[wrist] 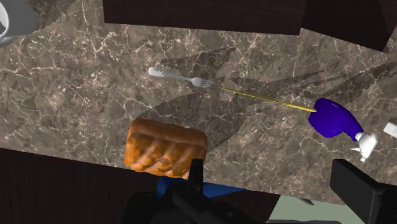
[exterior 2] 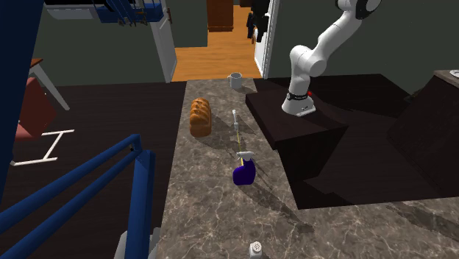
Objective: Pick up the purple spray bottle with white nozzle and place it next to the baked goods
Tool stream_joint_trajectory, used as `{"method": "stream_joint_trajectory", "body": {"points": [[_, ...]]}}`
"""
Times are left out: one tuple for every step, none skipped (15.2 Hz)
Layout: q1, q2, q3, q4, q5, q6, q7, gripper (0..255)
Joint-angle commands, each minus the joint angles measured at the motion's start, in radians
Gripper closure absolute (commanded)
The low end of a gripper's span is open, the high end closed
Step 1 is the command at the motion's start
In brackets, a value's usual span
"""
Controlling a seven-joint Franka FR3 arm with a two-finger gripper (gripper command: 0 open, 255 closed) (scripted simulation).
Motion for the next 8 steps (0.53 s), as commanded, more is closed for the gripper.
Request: {"method": "stream_joint_trajectory", "body": {"points": [[0.000,0.000,0.000,0.000,0.000,0.000,0.000,0],[0.004,0.005,0.022,-0.014,0.010,0.019,0.023,0],[0.009,0.012,0.045,-0.028,0.020,0.038,0.045,0],[0.013,0.020,0.068,-0.040,0.029,0.058,0.068,0],[0.018,0.030,0.090,-0.050,0.039,0.077,0.091,0],[0.023,0.041,0.113,-0.060,0.049,0.097,0.113,0],[0.027,0.054,0.136,-0.068,0.058,0.118,0.136,0],[0.032,0.068,0.159,-0.074,0.067,0.138,0.158,0]]}}
